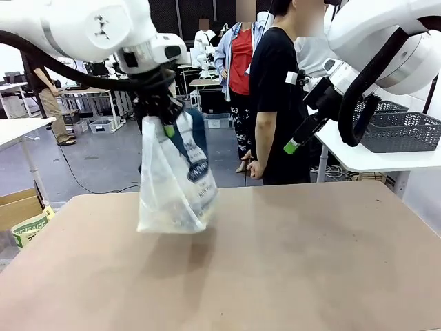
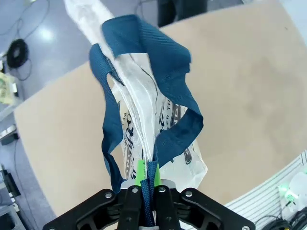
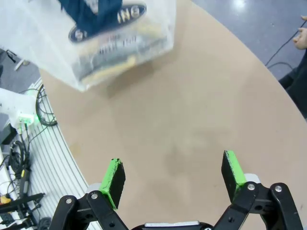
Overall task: Transfer purchased items from the store into the shopping bag.
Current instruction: Move the Reusable shopping bag to the right side of the table.
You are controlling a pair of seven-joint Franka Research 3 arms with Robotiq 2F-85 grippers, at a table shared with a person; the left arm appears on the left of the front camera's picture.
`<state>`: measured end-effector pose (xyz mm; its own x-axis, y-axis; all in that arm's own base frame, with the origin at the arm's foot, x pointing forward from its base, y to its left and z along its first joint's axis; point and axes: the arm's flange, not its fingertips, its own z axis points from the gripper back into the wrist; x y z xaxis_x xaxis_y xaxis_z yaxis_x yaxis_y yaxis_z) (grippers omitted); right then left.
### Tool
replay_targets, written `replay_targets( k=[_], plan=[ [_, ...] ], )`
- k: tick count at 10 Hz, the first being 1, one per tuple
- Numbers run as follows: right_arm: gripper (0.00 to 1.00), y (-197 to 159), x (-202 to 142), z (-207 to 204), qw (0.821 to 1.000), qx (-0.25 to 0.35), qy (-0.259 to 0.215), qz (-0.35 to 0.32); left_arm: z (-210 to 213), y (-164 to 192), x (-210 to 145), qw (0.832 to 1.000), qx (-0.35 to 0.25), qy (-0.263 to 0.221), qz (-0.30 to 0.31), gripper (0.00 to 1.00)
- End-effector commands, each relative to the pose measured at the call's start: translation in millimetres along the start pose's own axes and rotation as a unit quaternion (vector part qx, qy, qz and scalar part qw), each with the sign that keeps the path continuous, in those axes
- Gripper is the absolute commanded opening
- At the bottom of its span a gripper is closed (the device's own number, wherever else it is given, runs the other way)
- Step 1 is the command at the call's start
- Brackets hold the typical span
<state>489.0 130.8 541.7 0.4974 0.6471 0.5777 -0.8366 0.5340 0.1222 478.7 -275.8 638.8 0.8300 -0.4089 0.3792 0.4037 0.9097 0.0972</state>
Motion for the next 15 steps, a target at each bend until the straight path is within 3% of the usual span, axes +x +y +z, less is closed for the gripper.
replay_targets(
  k=[1,6,8,11,15],
  plan=[
    [1.0,-0.7,3.2,0.4,1.0,0.001,0.009,-0.007,7.2,35.8,-8.5,0.999,0.028,-0.015,0.014,0.0],
    [1.0,-0.7,3.2,0.4,1.0,0.001,0.009,-0.007,8.0,117.9,-73.7,0.992,0.103,-0.043,0.051,0.0],
    [1.0,-0.7,3.2,0.4,1.0,0.001,0.009,-0.007,-2.6,132.9,-109.8,0.992,0.11,-0.037,0.054,0.0],
    [1.0,-0.7,3.2,0.4,1.0,0.001,0.009,-0.007,-16.3,150.4,-155.7,0.991,0.097,-0.066,0.065,0.0],
    [1.0,-0.7,3.2,0.4,1.0,0.001,0.009,-0.007,-41.6,175.2,-198.2,0.987,0.106,-0.091,0.074,0.0]
  ],
)
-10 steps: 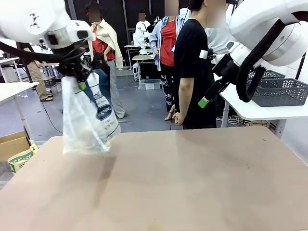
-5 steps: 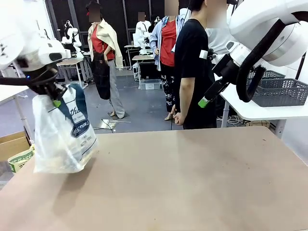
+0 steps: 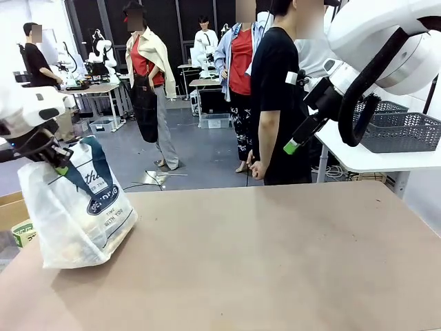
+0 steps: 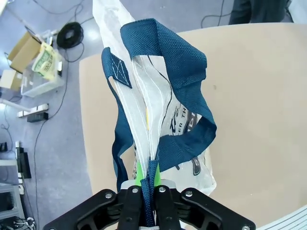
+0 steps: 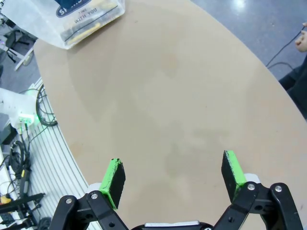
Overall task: Transfer purchased items from the store into the shopping bag.
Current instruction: Move the Reusable shopping bag to the right side of the table.
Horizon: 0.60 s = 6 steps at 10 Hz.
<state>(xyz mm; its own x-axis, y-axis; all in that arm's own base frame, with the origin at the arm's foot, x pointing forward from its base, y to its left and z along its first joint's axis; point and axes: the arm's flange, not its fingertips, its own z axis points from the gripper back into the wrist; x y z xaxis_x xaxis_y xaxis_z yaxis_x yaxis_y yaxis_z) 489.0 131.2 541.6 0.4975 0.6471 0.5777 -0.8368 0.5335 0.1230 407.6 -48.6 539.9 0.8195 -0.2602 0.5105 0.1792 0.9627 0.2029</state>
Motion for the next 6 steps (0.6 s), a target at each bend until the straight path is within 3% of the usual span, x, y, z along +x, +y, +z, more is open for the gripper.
replay_targets(
  k=[1,4,6],
  plan=[
    [1.0,-1.0,3.0,0.6,1.0,0.001,0.009,-0.007,-0.3,9.9,-15.1,0.999,-0.004,-0.032,-0.017,0.0],
    [1.0,-1.0,3.0,0.6,1.0,0.001,0.009,-0.007,-23.2,-2.3,-28.4,0.999,-0.031,-0.009,-0.01,0.0],
    [1.0,-1.0,3.0,0.6,1.0,0.001,0.009,-0.007,-14.5,4.1,-21.9,1.0,-0.006,-0.006,-0.011,0.0]
  ],
)
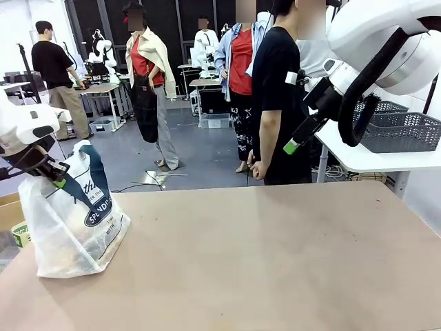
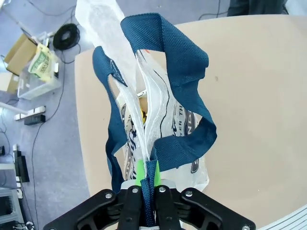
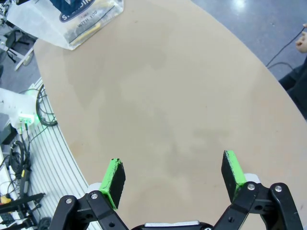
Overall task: Transfer purchased items from the store into the shopping bag.
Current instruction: Move the Reusable shopping bag to the right side of the table.
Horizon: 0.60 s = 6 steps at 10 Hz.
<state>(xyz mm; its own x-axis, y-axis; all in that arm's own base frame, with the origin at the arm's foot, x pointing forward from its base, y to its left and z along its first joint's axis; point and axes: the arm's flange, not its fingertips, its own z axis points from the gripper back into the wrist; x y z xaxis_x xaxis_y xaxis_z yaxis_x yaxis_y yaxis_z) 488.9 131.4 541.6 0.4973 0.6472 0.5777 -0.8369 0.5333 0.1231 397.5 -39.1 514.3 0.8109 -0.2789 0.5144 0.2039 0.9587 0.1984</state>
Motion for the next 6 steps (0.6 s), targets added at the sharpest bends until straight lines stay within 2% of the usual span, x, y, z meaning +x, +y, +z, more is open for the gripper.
replay_targets(
  k=[1,6],
  plan=[
    [1.0,-1.1,2.9,0.7,1.0,0.001,0.009,-0.007,2.1,2.0,1.9,1.0,0.003,-0.001,-0.001,0.0],
    [1.0,-1.1,2.9,0.7,1.0,0.001,0.009,-0.007,2.1,2.0,1.9,1.0,0.003,-0.001,-0.001,0.0]
  ],
)
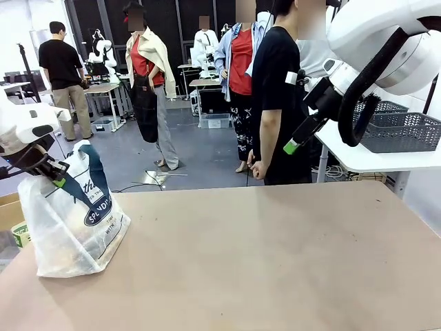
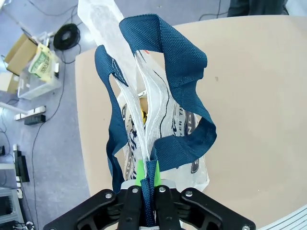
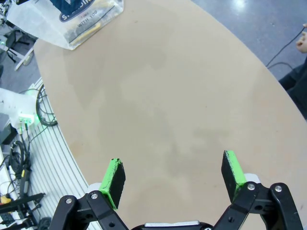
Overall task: Transfer purchased items from the store into the shopping bag.
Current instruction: Move the Reusable shopping bag to the right side of the table.
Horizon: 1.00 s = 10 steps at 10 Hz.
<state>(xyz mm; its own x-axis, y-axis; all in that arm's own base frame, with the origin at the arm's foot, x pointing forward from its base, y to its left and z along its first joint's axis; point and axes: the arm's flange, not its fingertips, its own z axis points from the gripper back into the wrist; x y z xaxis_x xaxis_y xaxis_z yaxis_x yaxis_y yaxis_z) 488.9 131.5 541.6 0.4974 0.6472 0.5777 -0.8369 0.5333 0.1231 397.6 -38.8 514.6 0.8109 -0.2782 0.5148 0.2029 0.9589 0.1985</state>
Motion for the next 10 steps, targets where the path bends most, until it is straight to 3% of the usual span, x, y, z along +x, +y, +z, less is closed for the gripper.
replay_targets(
  k=[1,3,4,9,10],
  plan=[
    [1.0,-1.2,2.9,0.7,1.0,0.001,0.009,-0.007,1.9,1.5,1.8,1.0,0.002,-0.001,-0.002,0.0],
    [1.0,-1.2,2.9,0.7,1.0,0.001,0.009,-0.007,1.9,1.5,1.8,1.0,0.002,-0.001,-0.002,0.0],
    [1.0,-1.2,2.9,0.7,1.0,0.001,0.009,-0.007,0.0,0.0,0.0,1.0,0.0,0.0,0.0,0.06],
    [1.0,-1.2,2.9,0.7,1.0,0.001,0.009,-0.007,13.9,6.0,14.3,1.0,0.003,0.0,-0.002,1.0],
    [1.0,-1.2,2.9,0.7,1.0,0.001,0.009,-0.007,19.6,7.8,17.1,1.0,0.006,-0.003,-0.002,1.0]
  ],
)
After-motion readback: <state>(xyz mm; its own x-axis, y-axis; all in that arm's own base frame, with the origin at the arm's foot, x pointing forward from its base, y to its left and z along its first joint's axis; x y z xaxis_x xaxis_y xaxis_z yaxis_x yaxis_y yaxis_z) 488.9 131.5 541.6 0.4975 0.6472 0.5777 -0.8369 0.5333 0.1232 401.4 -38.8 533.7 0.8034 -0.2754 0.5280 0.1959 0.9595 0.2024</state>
